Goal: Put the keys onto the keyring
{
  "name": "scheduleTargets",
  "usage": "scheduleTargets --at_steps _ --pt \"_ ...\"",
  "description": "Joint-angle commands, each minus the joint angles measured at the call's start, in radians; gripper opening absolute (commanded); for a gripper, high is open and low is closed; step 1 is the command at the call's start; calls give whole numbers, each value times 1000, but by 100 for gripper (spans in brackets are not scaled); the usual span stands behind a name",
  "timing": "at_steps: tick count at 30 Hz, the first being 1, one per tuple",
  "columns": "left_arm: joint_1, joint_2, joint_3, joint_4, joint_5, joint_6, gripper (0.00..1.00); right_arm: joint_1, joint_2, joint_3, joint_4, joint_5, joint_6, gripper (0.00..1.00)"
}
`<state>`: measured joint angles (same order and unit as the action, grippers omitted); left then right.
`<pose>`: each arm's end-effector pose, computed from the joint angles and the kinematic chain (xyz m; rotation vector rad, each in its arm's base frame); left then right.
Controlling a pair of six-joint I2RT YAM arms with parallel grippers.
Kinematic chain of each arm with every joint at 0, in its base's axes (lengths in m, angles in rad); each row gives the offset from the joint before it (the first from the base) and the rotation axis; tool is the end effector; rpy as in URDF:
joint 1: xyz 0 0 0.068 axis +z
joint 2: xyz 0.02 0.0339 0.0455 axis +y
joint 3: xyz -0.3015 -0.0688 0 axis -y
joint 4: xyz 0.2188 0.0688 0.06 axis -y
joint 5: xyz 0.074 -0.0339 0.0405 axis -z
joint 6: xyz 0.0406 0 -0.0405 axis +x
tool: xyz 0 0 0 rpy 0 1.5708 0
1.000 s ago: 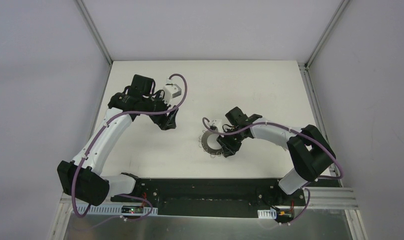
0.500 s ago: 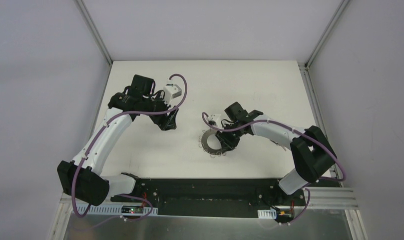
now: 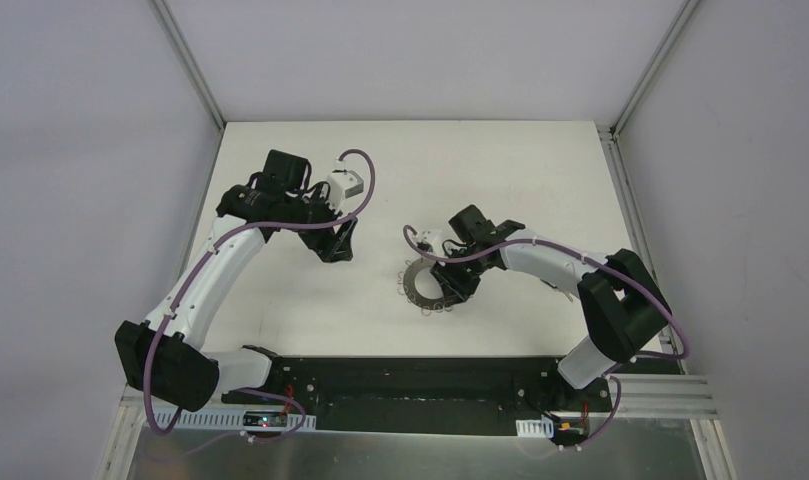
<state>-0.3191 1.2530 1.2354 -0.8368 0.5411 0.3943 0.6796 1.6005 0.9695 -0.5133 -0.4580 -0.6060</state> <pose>0.1995 -0.0879 0.3740 1.0452 2.1088 -0.6159 0.2117 0.1941 0.2337 -1.7044 2.0516 0.6417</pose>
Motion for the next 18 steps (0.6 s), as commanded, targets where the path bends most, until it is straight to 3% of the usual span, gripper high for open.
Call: scheduleTargets --at_steps 1,18 --pt "6 -2 19 -15 15 14 72 7 6 39 -11 -34 4 31" --pt "8 -36 10 -30 -18 27 72 71 124 107 -5 -6 -14 35"
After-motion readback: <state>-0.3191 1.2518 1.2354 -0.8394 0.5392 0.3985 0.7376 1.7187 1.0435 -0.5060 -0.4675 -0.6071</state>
